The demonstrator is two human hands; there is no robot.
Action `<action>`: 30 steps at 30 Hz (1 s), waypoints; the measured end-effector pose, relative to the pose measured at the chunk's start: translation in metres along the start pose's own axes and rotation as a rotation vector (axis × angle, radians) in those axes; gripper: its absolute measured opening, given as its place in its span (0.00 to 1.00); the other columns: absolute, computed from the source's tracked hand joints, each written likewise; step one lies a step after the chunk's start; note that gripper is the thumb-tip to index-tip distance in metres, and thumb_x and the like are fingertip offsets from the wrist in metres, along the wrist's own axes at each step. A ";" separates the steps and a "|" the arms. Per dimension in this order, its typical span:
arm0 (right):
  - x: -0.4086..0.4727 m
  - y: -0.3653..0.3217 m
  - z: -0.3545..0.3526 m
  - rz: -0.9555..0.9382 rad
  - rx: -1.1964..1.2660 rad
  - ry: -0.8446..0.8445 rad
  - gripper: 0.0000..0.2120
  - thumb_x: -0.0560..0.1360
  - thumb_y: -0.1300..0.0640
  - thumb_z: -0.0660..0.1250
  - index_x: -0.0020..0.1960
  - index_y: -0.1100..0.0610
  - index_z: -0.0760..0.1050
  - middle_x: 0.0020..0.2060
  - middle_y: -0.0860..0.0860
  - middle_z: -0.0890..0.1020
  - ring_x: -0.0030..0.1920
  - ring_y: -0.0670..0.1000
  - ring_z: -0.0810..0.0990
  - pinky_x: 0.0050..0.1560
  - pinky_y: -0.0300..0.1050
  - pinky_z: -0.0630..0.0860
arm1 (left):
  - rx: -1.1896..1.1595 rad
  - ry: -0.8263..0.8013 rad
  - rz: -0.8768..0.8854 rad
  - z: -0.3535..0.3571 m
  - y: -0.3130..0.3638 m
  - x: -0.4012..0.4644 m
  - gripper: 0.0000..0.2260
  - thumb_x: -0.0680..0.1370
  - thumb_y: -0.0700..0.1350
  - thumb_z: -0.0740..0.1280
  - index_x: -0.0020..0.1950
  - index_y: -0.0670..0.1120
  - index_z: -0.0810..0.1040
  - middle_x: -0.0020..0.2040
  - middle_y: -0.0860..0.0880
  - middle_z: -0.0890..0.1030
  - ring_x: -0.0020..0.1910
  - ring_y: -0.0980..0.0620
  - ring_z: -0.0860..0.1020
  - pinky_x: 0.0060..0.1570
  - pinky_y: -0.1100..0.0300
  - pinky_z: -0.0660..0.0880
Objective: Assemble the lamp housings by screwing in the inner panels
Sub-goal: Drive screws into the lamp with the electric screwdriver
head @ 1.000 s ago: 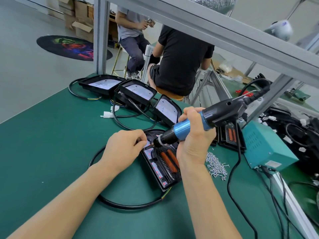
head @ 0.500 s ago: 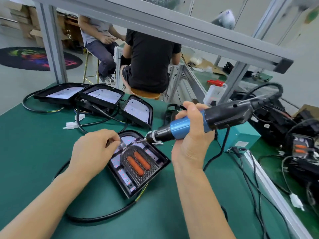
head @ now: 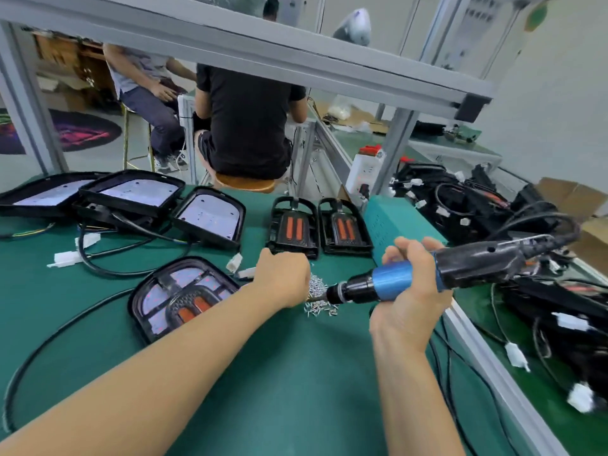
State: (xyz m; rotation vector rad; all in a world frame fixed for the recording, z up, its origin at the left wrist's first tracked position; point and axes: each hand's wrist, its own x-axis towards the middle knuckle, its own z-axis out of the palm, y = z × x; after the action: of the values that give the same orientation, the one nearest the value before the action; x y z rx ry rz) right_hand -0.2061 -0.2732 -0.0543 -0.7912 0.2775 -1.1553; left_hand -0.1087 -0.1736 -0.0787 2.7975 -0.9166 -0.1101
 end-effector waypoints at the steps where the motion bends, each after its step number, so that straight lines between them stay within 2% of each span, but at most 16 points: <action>1: 0.002 0.000 -0.004 0.007 0.008 0.004 0.11 0.66 0.62 0.71 0.46 0.56 0.75 0.33 0.52 0.80 0.31 0.50 0.78 0.41 0.43 0.78 | -0.006 -0.032 -0.013 0.001 0.000 0.001 0.08 0.73 0.39 0.65 0.39 0.51 0.77 0.46 0.48 0.84 0.49 0.46 0.78 0.62 0.51 0.60; 6: 0.013 0.003 -0.010 0.043 0.045 0.041 0.10 0.67 0.62 0.69 0.47 0.57 0.73 0.29 0.51 0.78 0.29 0.49 0.75 0.36 0.42 0.76 | -0.235 -0.170 -0.146 0.001 -0.007 0.005 0.06 0.69 0.38 0.72 0.39 0.49 0.84 0.44 0.52 0.85 0.51 0.49 0.77 0.65 0.49 0.56; 9: 0.015 0.007 -0.012 0.065 0.037 0.054 0.10 0.67 0.62 0.70 0.47 0.57 0.73 0.29 0.50 0.78 0.29 0.49 0.75 0.37 0.42 0.76 | -0.111 -0.216 -0.140 0.002 -0.006 0.005 0.08 0.68 0.37 0.72 0.39 0.50 0.83 0.39 0.54 0.83 0.51 0.50 0.77 0.60 0.51 0.58; 12: 0.013 0.011 -0.013 0.082 0.038 0.038 0.09 0.67 0.62 0.70 0.45 0.55 0.74 0.28 0.49 0.77 0.30 0.49 0.75 0.37 0.42 0.75 | -0.011 -0.239 -0.121 0.002 -0.003 0.006 0.09 0.67 0.36 0.72 0.38 0.51 0.80 0.40 0.53 0.83 0.51 0.50 0.77 0.54 0.52 0.58; 15: 0.011 0.014 -0.014 0.087 0.037 0.045 0.09 0.66 0.62 0.70 0.44 0.54 0.74 0.28 0.49 0.76 0.29 0.49 0.75 0.36 0.41 0.75 | 0.037 -0.244 -0.136 0.001 -0.003 0.006 0.08 0.69 0.39 0.72 0.38 0.51 0.77 0.41 0.52 0.81 0.48 0.48 0.76 0.60 0.50 0.59; 17: 0.010 0.016 -0.015 0.101 0.051 0.058 0.09 0.66 0.62 0.70 0.44 0.54 0.74 0.29 0.50 0.77 0.29 0.49 0.75 0.35 0.41 0.75 | -0.057 -0.238 -0.172 0.000 -0.005 0.005 0.06 0.70 0.40 0.72 0.38 0.51 0.79 0.43 0.52 0.83 0.49 0.48 0.76 0.64 0.49 0.57; 19: 0.010 0.017 -0.015 0.103 0.053 0.072 0.09 0.66 0.62 0.70 0.45 0.54 0.74 0.29 0.50 0.77 0.29 0.49 0.75 0.35 0.41 0.75 | -0.182 -0.213 -0.224 -0.001 -0.008 0.003 0.06 0.71 0.40 0.70 0.39 0.51 0.80 0.45 0.52 0.84 0.48 0.47 0.74 0.60 0.52 0.56; 21: 0.011 0.016 -0.015 0.093 0.048 0.081 0.09 0.66 0.61 0.70 0.45 0.55 0.74 0.28 0.49 0.77 0.29 0.49 0.75 0.35 0.41 0.76 | -0.225 -0.193 -0.256 -0.001 -0.009 0.003 0.07 0.73 0.40 0.68 0.39 0.52 0.76 0.42 0.52 0.80 0.44 0.47 0.68 0.54 0.53 0.53; 22: 0.012 0.016 -0.015 0.088 0.047 0.080 0.09 0.66 0.61 0.70 0.45 0.55 0.74 0.28 0.49 0.77 0.29 0.49 0.75 0.35 0.41 0.76 | -0.240 -0.195 -0.266 -0.001 -0.010 0.002 0.07 0.73 0.41 0.67 0.40 0.52 0.75 0.42 0.52 0.77 0.43 0.47 0.66 0.55 0.53 0.52; 24: 0.013 0.015 -0.014 0.080 0.047 0.073 0.09 0.67 0.62 0.70 0.45 0.55 0.73 0.28 0.48 0.77 0.29 0.48 0.75 0.35 0.41 0.76 | -0.340 -0.224 -0.275 0.000 -0.012 0.003 0.07 0.73 0.40 0.68 0.40 0.52 0.75 0.41 0.53 0.76 0.45 0.47 0.68 0.65 0.52 0.55; 26: 0.013 0.014 -0.013 0.072 0.043 0.071 0.09 0.67 0.62 0.69 0.45 0.55 0.73 0.28 0.49 0.77 0.29 0.48 0.76 0.37 0.41 0.76 | -0.512 -0.249 -0.276 0.000 -0.015 0.003 0.07 0.71 0.38 0.70 0.38 0.49 0.82 0.39 0.53 0.82 0.50 0.46 0.75 0.69 0.47 0.60; 28: 0.013 0.013 -0.013 0.068 0.047 0.073 0.09 0.68 0.62 0.69 0.45 0.55 0.74 0.29 0.49 0.77 0.29 0.48 0.76 0.38 0.42 0.76 | -0.632 -0.235 -0.279 -0.001 -0.017 0.002 0.06 0.70 0.36 0.73 0.36 0.47 0.84 0.43 0.51 0.85 0.54 0.46 0.78 0.64 0.50 0.68; 30: 0.013 0.013 -0.013 0.067 0.055 0.079 0.09 0.68 0.61 0.69 0.46 0.54 0.74 0.29 0.49 0.77 0.29 0.48 0.76 0.39 0.43 0.76 | -0.705 -0.232 -0.285 -0.003 -0.018 0.002 0.07 0.69 0.36 0.73 0.35 0.47 0.84 0.44 0.49 0.85 0.51 0.49 0.79 0.52 0.57 0.72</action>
State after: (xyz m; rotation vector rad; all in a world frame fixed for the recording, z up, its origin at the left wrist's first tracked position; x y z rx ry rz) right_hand -0.1994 -0.2884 -0.0696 -0.6839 0.3340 -1.1276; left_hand -0.0960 -0.1606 -0.0793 2.2447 -0.3911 -0.6674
